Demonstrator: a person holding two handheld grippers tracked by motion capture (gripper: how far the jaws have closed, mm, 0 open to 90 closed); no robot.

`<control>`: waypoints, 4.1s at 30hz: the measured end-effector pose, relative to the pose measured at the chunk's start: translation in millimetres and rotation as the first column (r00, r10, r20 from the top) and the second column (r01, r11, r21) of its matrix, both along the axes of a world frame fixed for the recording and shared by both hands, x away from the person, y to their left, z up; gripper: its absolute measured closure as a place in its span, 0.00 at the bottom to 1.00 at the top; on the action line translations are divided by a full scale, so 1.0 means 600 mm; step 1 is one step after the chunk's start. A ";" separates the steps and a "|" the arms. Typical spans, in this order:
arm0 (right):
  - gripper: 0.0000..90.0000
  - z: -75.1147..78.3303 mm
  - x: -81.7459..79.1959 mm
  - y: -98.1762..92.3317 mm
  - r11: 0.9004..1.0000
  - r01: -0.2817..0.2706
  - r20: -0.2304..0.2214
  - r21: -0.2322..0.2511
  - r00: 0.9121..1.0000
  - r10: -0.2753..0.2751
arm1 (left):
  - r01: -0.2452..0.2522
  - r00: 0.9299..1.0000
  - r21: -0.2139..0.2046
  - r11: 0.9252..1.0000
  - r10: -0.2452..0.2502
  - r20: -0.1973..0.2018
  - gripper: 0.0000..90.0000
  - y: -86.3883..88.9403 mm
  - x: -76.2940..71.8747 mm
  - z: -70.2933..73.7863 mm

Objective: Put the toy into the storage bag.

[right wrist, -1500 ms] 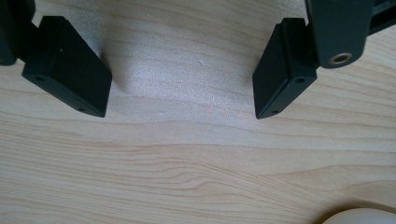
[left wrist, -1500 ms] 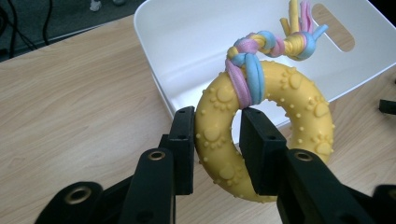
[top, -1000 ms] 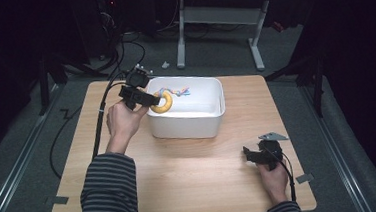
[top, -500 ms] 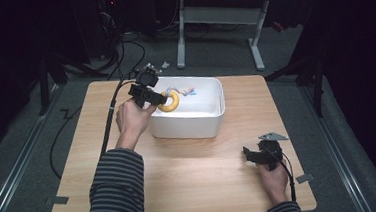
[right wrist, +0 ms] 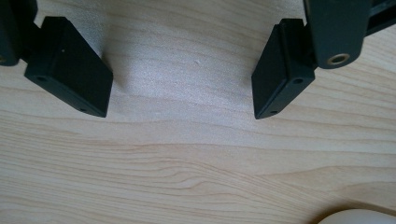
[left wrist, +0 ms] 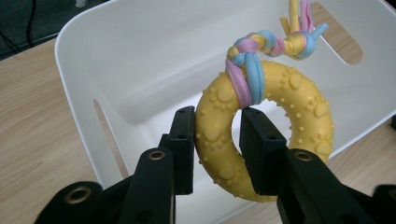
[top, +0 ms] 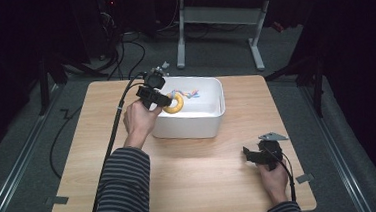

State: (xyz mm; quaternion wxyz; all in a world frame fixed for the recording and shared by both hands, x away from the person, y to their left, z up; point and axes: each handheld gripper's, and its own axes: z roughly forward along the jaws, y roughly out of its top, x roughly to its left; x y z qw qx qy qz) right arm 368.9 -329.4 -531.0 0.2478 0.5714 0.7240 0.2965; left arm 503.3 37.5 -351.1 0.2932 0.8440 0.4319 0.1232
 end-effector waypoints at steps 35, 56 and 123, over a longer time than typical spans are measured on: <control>0.23 0.000 0.000 0.000 1.000 0.000 0.000 -0.001 1.000 0.000 | 0.011 0.998 0.038 0.999 -0.009 -0.058 0.74 -0.028 0.011 -0.043; 0.23 0.000 -0.001 0.001 1.000 -0.007 0.002 -0.001 1.000 0.007 | -0.002 1.000 -0.039 0.999 0.001 -0.029 0.55 -0.006 -0.001 -0.033; 0.24 0.000 0.001 0.002 1.000 -0.020 -0.002 0.000 1.000 0.020 | -0.194 0.960 -0.216 0.957 0.231 0.159 0.39 0.290 -0.199 -0.069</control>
